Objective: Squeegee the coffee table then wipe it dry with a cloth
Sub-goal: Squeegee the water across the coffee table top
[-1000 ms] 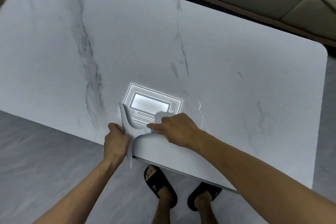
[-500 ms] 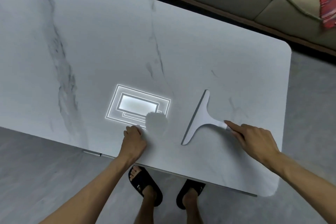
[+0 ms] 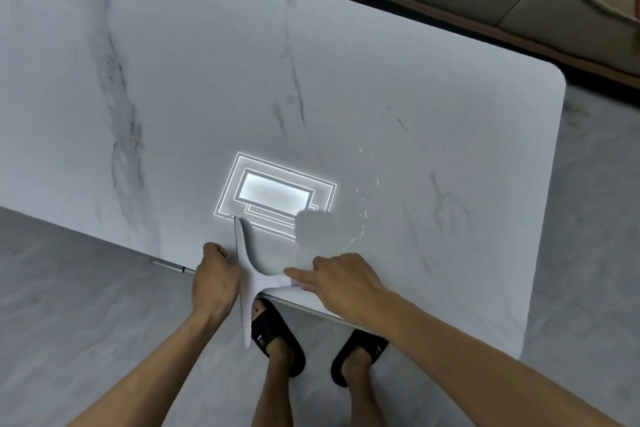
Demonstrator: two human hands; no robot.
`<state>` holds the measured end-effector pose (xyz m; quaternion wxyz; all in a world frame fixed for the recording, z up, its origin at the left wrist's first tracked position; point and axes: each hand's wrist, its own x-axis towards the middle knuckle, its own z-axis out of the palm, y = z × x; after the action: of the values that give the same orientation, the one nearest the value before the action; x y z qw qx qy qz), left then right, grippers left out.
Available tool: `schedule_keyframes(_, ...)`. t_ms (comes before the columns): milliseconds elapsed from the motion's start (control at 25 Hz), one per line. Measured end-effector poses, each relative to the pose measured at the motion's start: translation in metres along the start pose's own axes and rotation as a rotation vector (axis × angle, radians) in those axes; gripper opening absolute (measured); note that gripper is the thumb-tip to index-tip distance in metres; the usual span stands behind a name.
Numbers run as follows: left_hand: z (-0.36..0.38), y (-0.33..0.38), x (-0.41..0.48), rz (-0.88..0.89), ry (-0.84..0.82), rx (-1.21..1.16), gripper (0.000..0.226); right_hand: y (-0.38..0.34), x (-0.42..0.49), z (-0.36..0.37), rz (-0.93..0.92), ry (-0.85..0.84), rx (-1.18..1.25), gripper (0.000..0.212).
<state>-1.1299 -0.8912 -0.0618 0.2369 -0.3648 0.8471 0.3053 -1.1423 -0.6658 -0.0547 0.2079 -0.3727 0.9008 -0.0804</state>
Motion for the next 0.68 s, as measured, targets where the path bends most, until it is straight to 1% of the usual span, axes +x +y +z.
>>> schedule_keyframes(120,0.013,-0.011,-0.007,0.021,-0.051,0.008,0.010,0.010,-0.006,0.004,0.018,0.002,-0.064,0.046)
schedule_keyframes(280,0.041,0.002,-0.022,0.049,-0.115,0.062,0.023,0.080,-0.077,-0.012,0.151,0.026,-0.093,0.051)
schedule_keyframes(360,0.053,0.013,-0.026,0.050,-0.146,0.059,0.023,0.117,-0.116,-0.029,0.233,0.041,-0.106,0.043)
schedule_keyframes(440,0.061,0.022,-0.031,0.049,-0.176,0.061,0.022,0.139,-0.146,-0.048,0.325,0.013,-0.126,0.032)
schedule_keyframes(520,0.061,0.028,-0.034,0.050,-0.182,0.065,0.021,0.143,-0.157,-0.060,0.364,-0.028,-0.117,0.040)
schedule_keyframes(600,0.055,0.030,-0.036,0.025,-0.128,0.020,0.020,0.132,-0.148,-0.060,0.279,-0.035,-0.097,0.041)
schedule_keyframes(680,0.043,0.028,-0.034,-0.020,-0.034,-0.056,0.019,0.108,-0.118,-0.053,0.109,-0.033,-0.061,0.033)
